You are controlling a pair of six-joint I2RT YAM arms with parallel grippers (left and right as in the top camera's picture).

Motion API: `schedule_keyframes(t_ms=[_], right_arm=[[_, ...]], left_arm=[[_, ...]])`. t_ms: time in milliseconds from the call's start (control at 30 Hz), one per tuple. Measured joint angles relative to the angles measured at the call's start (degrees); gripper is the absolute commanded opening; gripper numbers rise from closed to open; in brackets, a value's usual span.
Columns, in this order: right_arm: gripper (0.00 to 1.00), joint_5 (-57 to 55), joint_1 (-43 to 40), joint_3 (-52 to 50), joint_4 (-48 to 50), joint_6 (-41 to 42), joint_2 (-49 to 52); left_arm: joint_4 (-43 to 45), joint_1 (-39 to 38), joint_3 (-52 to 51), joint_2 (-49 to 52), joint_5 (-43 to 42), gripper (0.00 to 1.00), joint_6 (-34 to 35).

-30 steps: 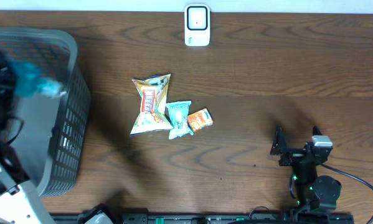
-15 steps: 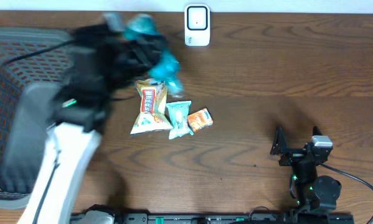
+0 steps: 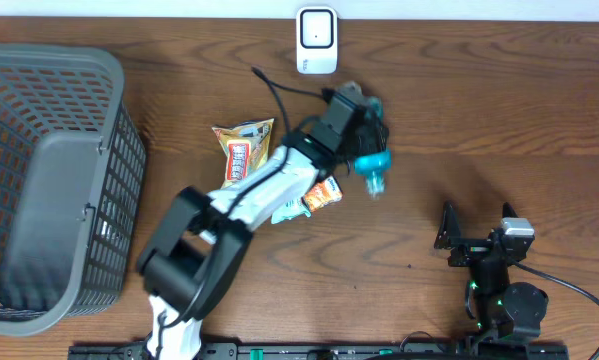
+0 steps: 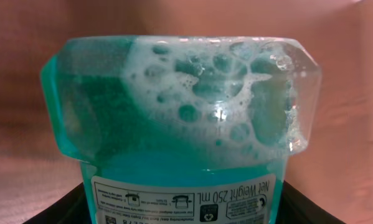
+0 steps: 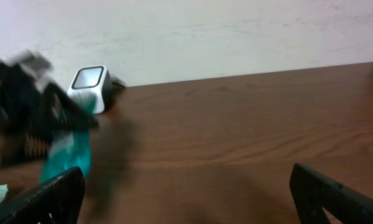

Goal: Scan the item barcode
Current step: 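Carry the teal bottle out and set it right of the packs, then reach the left gripper back into the basket and grasp the green ointment tin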

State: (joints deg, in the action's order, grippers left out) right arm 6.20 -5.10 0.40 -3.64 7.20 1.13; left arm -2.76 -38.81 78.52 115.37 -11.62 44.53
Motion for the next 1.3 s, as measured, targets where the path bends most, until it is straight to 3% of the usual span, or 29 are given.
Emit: schedule_keyframes(t_ms=[300,400,533,567,800,1000,1133,1300], right_arm=[[0.99,0.02,0.00,0.00,0.00,0.00,0.00],[0.99,0.02,0.00,0.00,0.00,0.00,0.00],[0.99,0.02,0.00,0.00,-0.02,0.00,-0.02],[0.99,0.02,0.00,0.00,0.00,0.00,0.00],[0.99,0.02,0.00,0.00,0.00,0.00,-0.02],[0.99,0.00,0.00,0.00,0.00,0.00,0.00],[0.99,0.00,0.00,0.00,0.00,0.00,-0.02],[0.99,0.02,0.00,0.00,0.00,0.00,0.00]], left_arm=[[-10.86,0.55,-0.04,2.16,3.19,0.43,-3.02],[-13.99,0.55,-0.04,2.16,3.45,0.67,-4.15],[-15.04,0.46,-0.04,1.84,3.45,0.89,-5.66],[-15.02,0.46,-0.04,1.49,3.48,0.99,-5.90],[-22.86,0.52,3.82,-9.64,4.61,0.98,-11.89],[-37.68,4.68,14.56,-27.19,17.57,0.98,-17.31],[-43.58,14.51,15.91,-38.29,24.96,0.98,-16.94],[-50.49,33.00,15.91,-46.62,28.92,0.98,-10.03]])
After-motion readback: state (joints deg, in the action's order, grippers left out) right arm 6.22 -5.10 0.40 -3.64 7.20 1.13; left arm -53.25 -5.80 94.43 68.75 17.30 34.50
